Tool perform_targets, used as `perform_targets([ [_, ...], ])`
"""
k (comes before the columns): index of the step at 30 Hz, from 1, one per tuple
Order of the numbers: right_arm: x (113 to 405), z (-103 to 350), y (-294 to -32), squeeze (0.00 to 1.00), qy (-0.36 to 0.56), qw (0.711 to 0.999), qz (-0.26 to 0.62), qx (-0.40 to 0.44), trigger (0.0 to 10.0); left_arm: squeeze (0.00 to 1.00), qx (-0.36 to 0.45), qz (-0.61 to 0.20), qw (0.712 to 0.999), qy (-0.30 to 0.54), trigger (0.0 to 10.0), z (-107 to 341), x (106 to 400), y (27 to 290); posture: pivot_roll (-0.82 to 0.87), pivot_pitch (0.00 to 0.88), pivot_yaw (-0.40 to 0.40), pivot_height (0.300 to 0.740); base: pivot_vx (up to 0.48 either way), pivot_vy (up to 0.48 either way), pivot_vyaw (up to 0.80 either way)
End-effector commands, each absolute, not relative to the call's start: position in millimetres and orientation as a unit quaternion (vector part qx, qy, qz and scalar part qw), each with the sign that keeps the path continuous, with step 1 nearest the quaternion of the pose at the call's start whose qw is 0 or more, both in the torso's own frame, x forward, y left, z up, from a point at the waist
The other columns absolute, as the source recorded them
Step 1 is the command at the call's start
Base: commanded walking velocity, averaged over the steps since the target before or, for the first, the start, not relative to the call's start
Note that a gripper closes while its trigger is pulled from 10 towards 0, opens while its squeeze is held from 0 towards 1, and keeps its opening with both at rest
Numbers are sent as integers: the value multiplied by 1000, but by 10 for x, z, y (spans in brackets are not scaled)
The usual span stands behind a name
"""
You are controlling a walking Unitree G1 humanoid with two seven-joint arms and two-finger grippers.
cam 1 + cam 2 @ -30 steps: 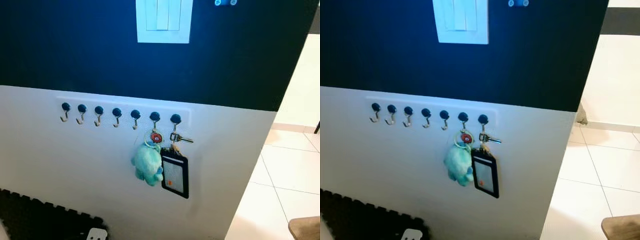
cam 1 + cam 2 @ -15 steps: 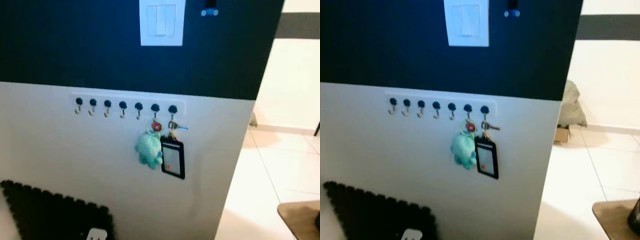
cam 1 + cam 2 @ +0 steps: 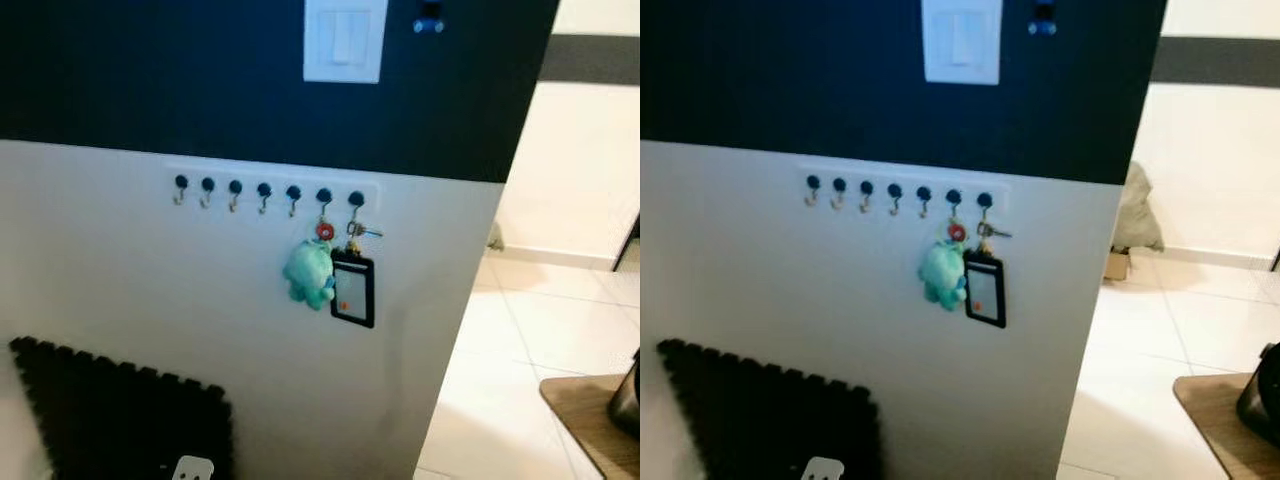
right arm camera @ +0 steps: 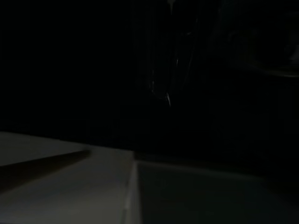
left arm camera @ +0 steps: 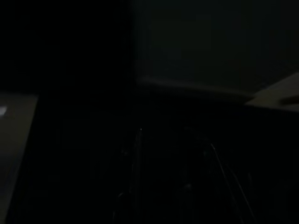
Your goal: Hang keys on a hook
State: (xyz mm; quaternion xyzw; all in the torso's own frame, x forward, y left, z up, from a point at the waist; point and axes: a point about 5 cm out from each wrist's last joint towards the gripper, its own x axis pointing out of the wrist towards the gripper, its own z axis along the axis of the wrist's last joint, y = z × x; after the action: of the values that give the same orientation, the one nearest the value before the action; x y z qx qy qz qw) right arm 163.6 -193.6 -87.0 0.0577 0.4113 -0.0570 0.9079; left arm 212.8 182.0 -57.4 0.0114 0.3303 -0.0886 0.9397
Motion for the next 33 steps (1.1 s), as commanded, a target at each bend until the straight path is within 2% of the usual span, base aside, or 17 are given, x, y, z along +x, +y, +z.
perform_targets([
  [1,1615,-879,-1949,0,414,906,-63,61,10000,0,20,-88,937,336,10000,-582,2113,1847,29,25,31,740,0,0,0],
  [28,1613,-884,-1925,0,416,905,-63,64,10000,0,31,-108,938,329,10000,-566,2138,1783,40,38,26,740,0,0,0],
  [33,1615,-884,-1923,0,416,905,-63,65,10000,0,31,-110,937,330,10000,-567,2135,1782,40,40,28,740,0,330,0],
])
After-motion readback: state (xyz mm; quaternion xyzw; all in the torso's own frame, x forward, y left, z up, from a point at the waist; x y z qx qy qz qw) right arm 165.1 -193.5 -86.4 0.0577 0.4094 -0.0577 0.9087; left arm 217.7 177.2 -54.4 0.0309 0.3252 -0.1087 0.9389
